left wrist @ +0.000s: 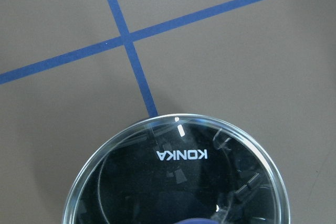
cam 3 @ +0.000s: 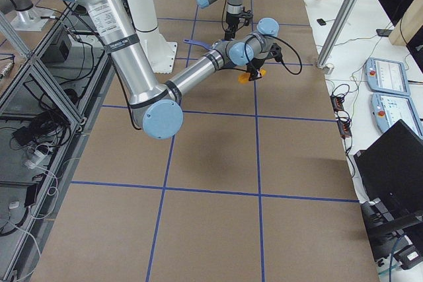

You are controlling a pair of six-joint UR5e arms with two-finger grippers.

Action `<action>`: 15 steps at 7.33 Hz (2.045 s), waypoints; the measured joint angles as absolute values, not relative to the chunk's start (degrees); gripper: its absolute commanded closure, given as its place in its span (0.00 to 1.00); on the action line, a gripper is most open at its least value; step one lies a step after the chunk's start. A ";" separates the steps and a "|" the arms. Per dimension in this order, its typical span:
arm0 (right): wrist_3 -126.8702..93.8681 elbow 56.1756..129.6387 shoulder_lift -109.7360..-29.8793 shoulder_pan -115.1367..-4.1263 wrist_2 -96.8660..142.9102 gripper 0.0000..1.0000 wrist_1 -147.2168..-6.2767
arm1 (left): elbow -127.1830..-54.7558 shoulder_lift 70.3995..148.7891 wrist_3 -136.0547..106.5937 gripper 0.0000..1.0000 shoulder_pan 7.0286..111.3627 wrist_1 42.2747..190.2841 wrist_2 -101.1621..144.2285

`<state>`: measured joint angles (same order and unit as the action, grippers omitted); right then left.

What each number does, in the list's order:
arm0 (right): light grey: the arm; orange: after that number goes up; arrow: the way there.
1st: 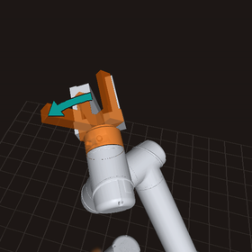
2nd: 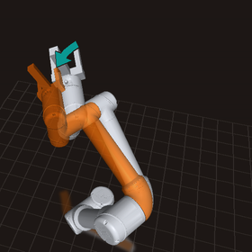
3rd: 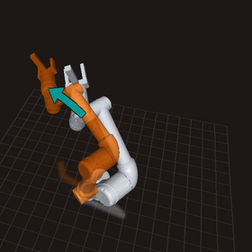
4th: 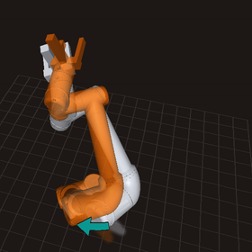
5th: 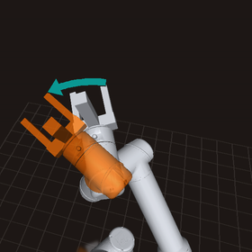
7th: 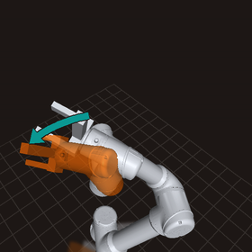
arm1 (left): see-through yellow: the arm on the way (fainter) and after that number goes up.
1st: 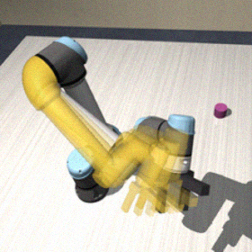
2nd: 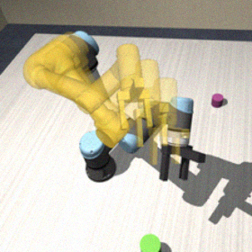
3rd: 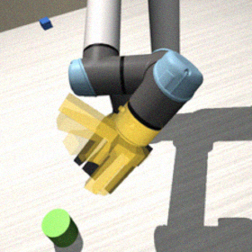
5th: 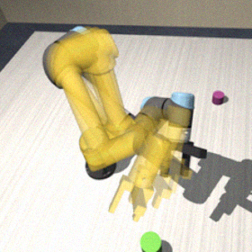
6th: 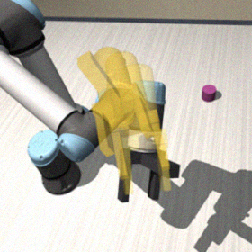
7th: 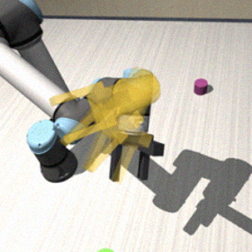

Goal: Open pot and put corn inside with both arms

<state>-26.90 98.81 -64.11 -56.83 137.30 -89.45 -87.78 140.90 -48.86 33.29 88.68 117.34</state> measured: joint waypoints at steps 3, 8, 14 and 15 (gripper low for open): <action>-26.98 98.87 -64.08 -55.78 137.27 0.64 -89.25 | -87.97 140.81 -49.09 0.30 32.91 88.62 117.33; -28.12 98.96 -63.70 -53.43 136.08 0.64 -89.02 | -88.97 140.57 -49.43 0.41 32.54 88.12 117.54; -31.66 98.84 -61.40 -49.61 134.58 0.64 -88.92 | -91.93 139.57 -48.38 0.44 34.25 85.72 117.87; -32.46 98.83 -60.95 -48.87 134.25 0.64 -88.89 | -92.19 139.56 -48.26 0.44 35.02 85.36 118.16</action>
